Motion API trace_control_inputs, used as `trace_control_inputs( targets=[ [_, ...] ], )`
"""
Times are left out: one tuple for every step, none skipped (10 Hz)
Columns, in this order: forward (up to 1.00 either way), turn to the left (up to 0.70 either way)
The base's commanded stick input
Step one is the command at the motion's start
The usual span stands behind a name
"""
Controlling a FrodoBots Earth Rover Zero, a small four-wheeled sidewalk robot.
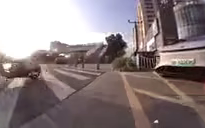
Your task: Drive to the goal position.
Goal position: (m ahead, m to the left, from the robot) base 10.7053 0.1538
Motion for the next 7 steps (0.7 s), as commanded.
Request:
trace_control_inputs(
  targets=[
    [0.7,0.0],
    [0.7,0.0],
    [0.7,0.0],
    [0.7,0.0],
    [0.7,0.0],
    [0.7,0.0],
    [0.7,0.0]
  ],
)
